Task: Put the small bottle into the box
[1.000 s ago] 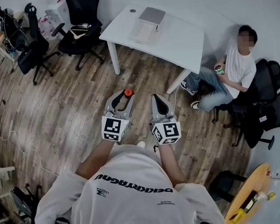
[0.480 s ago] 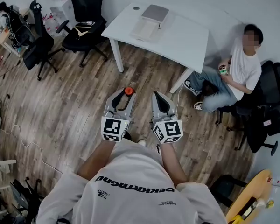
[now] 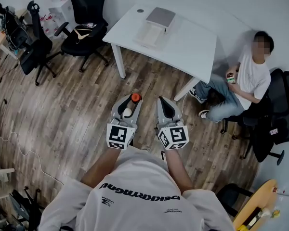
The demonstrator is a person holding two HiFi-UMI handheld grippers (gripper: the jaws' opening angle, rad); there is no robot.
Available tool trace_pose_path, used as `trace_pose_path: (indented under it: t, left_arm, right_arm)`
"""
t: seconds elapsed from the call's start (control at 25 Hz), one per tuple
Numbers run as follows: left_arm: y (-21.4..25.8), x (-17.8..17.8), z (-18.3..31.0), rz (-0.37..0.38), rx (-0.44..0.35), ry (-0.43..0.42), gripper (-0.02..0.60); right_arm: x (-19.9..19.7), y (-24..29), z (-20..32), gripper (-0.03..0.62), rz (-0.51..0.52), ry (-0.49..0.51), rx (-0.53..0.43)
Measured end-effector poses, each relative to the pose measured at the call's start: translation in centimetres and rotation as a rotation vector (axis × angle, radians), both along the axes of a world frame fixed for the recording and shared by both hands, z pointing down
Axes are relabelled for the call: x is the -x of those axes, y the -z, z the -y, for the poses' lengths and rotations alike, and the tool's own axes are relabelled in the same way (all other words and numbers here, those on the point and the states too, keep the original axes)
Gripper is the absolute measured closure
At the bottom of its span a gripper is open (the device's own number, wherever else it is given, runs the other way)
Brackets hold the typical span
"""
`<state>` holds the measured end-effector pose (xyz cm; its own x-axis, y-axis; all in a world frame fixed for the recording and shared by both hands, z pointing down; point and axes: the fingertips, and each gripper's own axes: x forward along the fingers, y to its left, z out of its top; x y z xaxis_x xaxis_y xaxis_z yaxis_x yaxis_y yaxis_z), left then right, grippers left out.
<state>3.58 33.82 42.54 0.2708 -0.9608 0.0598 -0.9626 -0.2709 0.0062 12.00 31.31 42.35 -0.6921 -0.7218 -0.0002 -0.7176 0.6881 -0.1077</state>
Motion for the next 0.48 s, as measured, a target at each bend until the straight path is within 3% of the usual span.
trace_pose_path:
  t: [0.48]
  left_arm:
    - [-0.5, 6.0, 13.7, -0.007, 0.015, -0.056, 0.443]
  right_arm:
    - [5.2, -0.2, 13.5, 0.595, 0.003, -0.074, 0.005]
